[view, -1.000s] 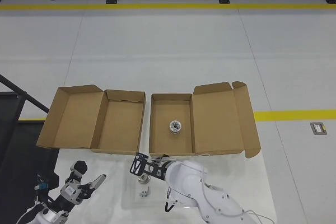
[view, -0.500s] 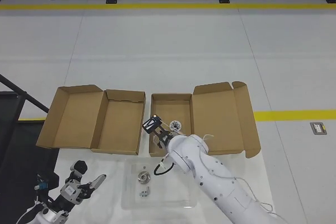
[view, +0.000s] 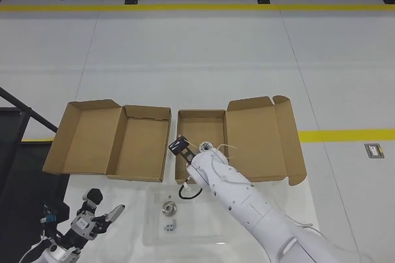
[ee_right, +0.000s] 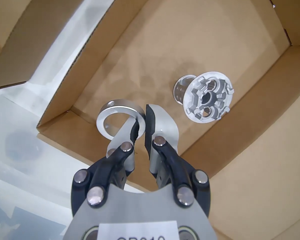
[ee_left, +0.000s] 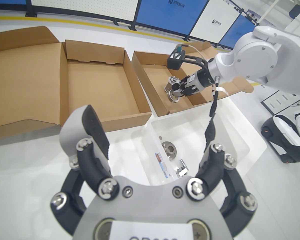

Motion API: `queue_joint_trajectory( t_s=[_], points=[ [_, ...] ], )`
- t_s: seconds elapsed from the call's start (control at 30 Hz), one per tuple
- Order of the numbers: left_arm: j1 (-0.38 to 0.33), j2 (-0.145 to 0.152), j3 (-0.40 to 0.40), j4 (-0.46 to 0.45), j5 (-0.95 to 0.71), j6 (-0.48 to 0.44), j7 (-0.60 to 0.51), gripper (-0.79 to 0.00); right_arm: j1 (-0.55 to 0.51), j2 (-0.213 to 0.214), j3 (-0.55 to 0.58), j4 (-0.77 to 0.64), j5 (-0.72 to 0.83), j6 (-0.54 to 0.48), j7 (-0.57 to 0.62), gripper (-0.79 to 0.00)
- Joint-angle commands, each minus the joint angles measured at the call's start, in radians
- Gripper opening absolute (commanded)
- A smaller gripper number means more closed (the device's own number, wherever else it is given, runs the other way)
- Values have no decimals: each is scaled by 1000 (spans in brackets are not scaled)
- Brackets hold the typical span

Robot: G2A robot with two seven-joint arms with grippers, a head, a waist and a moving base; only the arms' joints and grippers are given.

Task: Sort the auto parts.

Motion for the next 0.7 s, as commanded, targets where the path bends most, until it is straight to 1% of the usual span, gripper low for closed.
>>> queue_joint_trajectory(
  t_s=[0.0, 0.03, 0.07, 0.1, 0.17, 0.33, 0.47, 0.57, 0.67],
  points=[
    [0, 0, 0, 0, 0, 0, 0, 0, 12, -19, -14, 36, -1, 16, 5, -699],
    [0, 0, 0, 0, 0, 0, 0, 0, 19, -28, -18, 52, 2, 21, 3, -622],
    [0, 0, 0, 0, 0, 0, 0, 0, 24, -37, -21, 68, 7, 21, -2, -585],
    [0, 0, 0, 0, 0, 0, 0, 0, 30, -44, -24, 84, 10, 18, -8, -554],
    [0, 0, 0, 0, 0, 0, 0, 0, 40, -58, -28, 113, 15, 15, -23, -523],
    [0, 0, 0, 0, 0, 0, 0, 0, 57, -88, -38, 161, 10, 23, -52, -542],
    [0, 0, 0, 0, 0, 0, 0, 0, 62, -104, -43, 170, -5, 45, -69, -554],
    [0, 0, 0, 0, 0, 0, 0, 0, 52, -109, -43, 145, -23, 81, -96, -548],
    [0, 0, 0, 0, 0, 0, 0, 0, 31, -103, -36, 95, -46, 98, -136, -548]
  ],
)
